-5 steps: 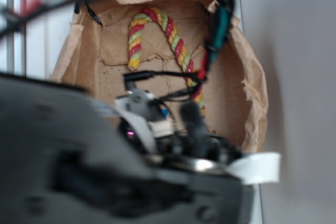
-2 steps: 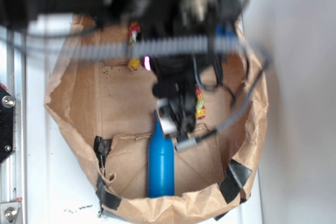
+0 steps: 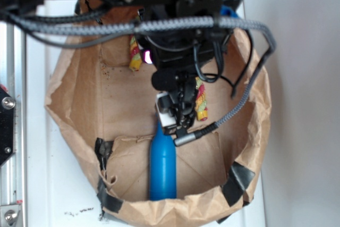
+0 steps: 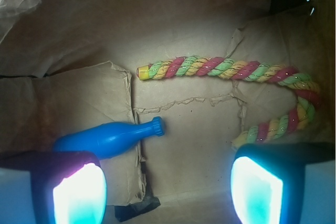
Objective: Grab the multicolored rope.
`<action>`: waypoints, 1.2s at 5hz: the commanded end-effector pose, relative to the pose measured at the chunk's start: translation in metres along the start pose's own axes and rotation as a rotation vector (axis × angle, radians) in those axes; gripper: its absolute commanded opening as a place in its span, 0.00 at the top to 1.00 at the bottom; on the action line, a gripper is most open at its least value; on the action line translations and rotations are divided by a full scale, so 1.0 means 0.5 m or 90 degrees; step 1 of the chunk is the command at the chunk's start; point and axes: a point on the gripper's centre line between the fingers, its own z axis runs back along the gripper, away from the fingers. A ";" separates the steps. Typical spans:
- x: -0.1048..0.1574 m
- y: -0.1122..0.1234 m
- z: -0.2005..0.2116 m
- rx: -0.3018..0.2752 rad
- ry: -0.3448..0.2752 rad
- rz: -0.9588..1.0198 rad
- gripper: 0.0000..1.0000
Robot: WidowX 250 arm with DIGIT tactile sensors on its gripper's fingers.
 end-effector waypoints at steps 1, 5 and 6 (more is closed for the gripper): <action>0.024 -0.001 0.036 -0.002 -0.041 -0.005 0.00; 0.083 0.002 -0.076 -0.074 -0.189 0.325 0.00; 0.125 0.022 -0.111 -0.040 -0.179 0.393 0.00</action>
